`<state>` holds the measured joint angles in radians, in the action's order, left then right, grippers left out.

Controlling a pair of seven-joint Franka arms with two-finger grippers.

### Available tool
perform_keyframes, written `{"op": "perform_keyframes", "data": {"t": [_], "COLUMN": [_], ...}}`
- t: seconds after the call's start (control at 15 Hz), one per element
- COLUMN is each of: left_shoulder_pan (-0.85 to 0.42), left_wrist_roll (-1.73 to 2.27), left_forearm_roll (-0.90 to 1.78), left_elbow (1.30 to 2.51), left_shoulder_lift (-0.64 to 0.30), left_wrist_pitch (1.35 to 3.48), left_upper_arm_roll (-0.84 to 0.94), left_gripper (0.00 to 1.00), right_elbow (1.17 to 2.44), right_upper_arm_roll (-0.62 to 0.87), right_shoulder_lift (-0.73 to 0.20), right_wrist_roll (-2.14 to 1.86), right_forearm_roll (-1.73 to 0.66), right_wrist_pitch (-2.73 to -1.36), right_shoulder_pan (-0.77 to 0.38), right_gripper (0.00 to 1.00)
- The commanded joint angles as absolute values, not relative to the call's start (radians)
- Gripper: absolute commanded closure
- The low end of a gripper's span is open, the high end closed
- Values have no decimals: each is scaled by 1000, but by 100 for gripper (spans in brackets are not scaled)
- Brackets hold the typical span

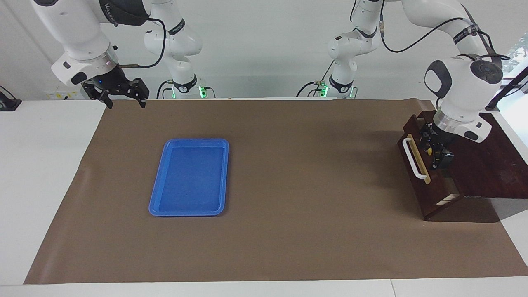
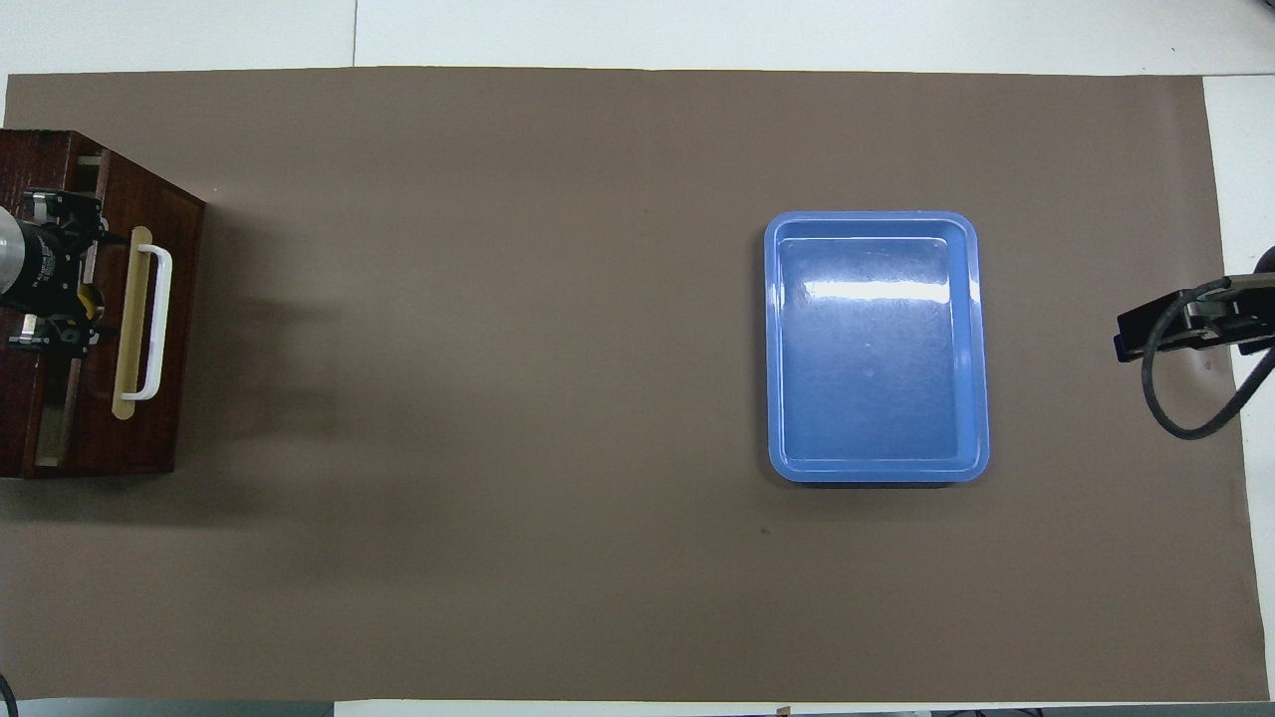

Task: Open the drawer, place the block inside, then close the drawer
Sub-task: 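Push the drawer shut with the left gripper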

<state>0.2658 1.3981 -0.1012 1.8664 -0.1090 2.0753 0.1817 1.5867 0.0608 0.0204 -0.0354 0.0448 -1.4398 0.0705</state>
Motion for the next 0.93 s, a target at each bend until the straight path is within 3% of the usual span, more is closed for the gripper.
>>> {"op": "perform_keyframes", "data": {"t": [0.0,0.33,0.86], "left_shoulder_pan": [290,331,295], "left_wrist_roll": [1370,1333,1330], "left_forearm_roll": [-123,-123,-121], "left_elbow": [1885,1885,1839], "left_shoulder_lift": [-95,-95,-97], "left_wrist_pitch": [2092,2089,2039], "left_upper_arm_roll": [184,183,190], "left_gripper": [0,0,0], "right_elbow": [1580,1580,1577], "right_upper_arm_roll": [69,69,69], "right_shoulder_lift": [18,18,18], "right_wrist_roll": [-35,-35,-35], "right_forearm_roll": [44,44,44], "right_wrist_pitch": [-1445,-1445,-1447], "right_shoulder_pan": [81,81,81], "right_gripper": [0,0,0]}}
